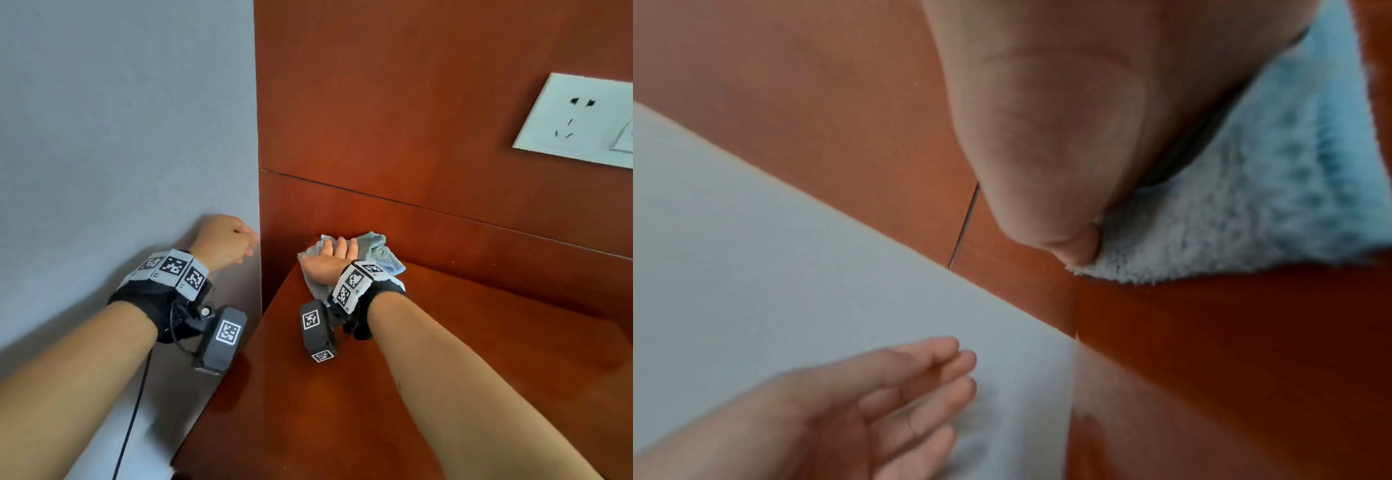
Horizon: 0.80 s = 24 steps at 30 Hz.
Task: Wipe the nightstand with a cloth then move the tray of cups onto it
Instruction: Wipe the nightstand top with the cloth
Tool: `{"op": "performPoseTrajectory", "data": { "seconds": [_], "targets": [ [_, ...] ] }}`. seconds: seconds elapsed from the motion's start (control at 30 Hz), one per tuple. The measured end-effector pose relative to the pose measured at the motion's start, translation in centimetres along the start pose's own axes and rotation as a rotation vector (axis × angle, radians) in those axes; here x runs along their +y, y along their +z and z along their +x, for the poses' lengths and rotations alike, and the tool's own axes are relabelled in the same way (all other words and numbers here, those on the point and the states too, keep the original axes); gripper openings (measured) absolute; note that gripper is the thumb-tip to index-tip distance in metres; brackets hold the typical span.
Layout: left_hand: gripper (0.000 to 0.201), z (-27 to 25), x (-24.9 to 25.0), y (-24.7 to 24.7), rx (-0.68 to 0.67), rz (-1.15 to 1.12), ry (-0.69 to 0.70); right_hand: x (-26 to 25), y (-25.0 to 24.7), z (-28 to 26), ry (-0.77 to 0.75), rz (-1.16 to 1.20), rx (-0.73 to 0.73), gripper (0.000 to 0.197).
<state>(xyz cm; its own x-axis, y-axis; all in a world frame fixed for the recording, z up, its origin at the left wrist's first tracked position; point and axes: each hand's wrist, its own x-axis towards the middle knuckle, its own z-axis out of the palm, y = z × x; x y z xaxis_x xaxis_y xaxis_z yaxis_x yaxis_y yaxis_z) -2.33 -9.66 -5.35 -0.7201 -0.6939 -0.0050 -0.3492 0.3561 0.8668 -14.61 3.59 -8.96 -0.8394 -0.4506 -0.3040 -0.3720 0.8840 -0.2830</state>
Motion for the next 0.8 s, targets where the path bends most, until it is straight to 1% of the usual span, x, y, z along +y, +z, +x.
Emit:
{"op": "performPoseTrajectory", "data": {
  "seconds": [0.13, 0.2, 0.27, 0.37, 0.5, 0.6, 0.67, 0.8],
  "targets": [
    [0.015, -0.8, 0.1, -0.4, -0.022, -0.014, -0.010, -0.5, 0.1, -2.4, -0.266, -0.047, -0.094, 0.069],
    [0.014, -1.7, 0.4, -0.8, -0.031, -0.004, -0.003, -1.0, 0.3, -4.3, -0.349, -0.018, -0.137, 0.062],
    [0.016, -3.0, 0.7, -1.3, -0.013, -0.005, 0.016, -1.8, 0.9, -6.4, -0.409, -0.007, -0.180, 0.057],
    [0.020, -5.2, 0.8, -2.4, 0.033, -0.016, 0.033, -2.2, 2.2, -9.6, -0.458, -0.042, -0.205, 0.058],
    [0.017, -8.7, 0.5, -3.8, 0.027, 0.013, 0.023, -1.9, 3.7, -13.7, -0.488, -0.058, -0.222, 0.060],
    [0.018, -11.3, 0.6, -3.7, 0.032, 0.042, 0.049, -1.3, 4.5, -16.6, -0.541, -0.060, -0.234, 0.060],
    [0.019, -13.1, 0.7, -3.0, 0.011, 0.053, 0.072, -0.6, 5.0, -18.3, -0.590, -0.063, -0.254, 0.059],
    [0.019, -15.8, -0.3, -1.4, -0.087, 0.094, 0.101, 1.0, 5.5, -20.7, -0.678, -0.105, -0.274, 0.057]
  ]
}}
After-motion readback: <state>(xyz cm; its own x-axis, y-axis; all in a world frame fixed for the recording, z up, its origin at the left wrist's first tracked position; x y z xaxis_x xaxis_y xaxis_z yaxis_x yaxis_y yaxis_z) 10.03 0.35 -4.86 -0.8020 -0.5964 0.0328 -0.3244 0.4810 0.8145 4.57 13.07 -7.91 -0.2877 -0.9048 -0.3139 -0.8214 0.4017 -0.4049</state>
